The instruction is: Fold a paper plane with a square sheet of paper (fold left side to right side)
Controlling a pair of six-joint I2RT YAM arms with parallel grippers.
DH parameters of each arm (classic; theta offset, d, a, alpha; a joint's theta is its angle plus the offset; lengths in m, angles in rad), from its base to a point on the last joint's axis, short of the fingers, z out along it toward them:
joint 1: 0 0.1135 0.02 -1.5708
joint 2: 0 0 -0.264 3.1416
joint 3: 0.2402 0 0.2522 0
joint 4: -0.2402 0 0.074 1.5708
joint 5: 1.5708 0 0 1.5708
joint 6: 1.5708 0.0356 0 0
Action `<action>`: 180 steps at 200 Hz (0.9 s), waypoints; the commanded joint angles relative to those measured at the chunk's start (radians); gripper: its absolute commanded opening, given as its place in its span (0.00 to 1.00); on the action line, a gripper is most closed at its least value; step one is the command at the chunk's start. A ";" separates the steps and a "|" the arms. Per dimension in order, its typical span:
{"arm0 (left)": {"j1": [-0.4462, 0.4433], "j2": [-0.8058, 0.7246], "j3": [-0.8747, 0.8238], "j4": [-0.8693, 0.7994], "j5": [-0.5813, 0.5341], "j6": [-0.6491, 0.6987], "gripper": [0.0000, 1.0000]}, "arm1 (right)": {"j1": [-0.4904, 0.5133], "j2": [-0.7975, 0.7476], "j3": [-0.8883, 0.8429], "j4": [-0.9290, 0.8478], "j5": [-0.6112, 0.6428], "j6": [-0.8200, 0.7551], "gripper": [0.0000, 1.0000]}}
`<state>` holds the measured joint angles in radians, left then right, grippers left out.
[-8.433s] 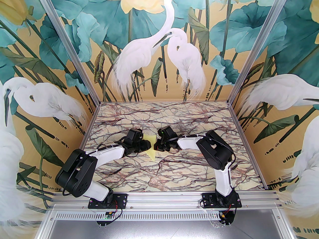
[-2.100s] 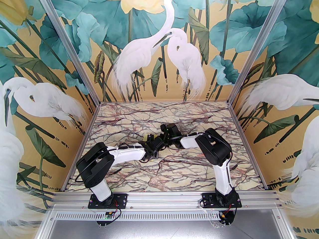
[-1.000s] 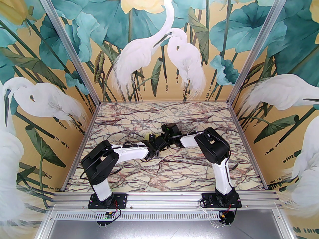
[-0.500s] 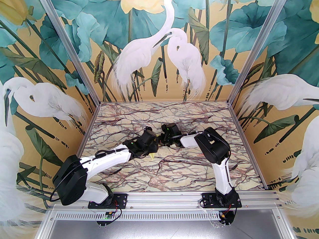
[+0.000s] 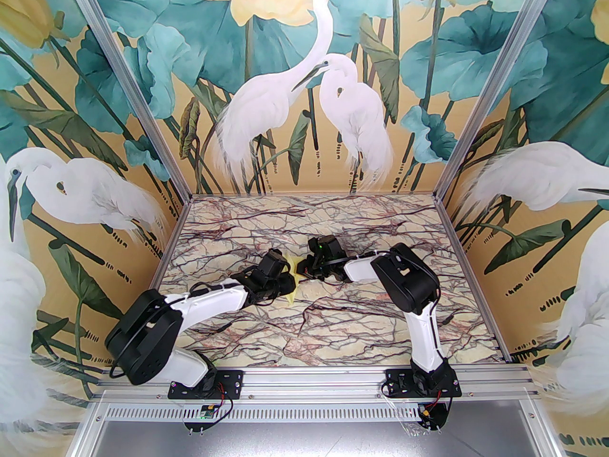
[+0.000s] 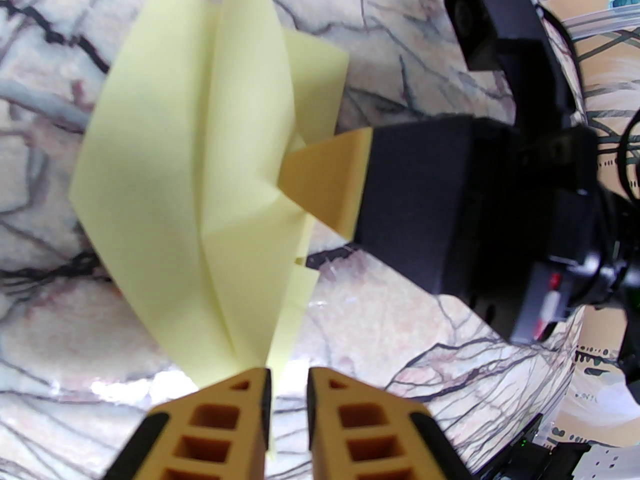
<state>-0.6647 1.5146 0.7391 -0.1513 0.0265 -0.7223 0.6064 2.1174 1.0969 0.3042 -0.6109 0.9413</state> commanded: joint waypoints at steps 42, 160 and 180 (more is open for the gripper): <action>0.007 0.051 -0.020 0.101 0.063 -0.014 0.21 | -0.016 0.016 -0.007 -0.005 0.042 -0.024 0.00; 0.007 -0.082 -0.065 0.047 -0.001 -0.006 0.26 | -0.016 0.012 -0.009 0.000 0.043 -0.023 0.00; 0.011 -0.120 -0.094 0.022 -0.057 0.000 0.25 | -0.016 0.012 -0.011 0.003 0.045 -0.022 0.00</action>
<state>-0.6647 1.4490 0.6769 -0.0711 0.0551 -0.7364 0.6064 2.1174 1.0969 0.3069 -0.6094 0.9413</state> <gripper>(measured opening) 0.255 0.033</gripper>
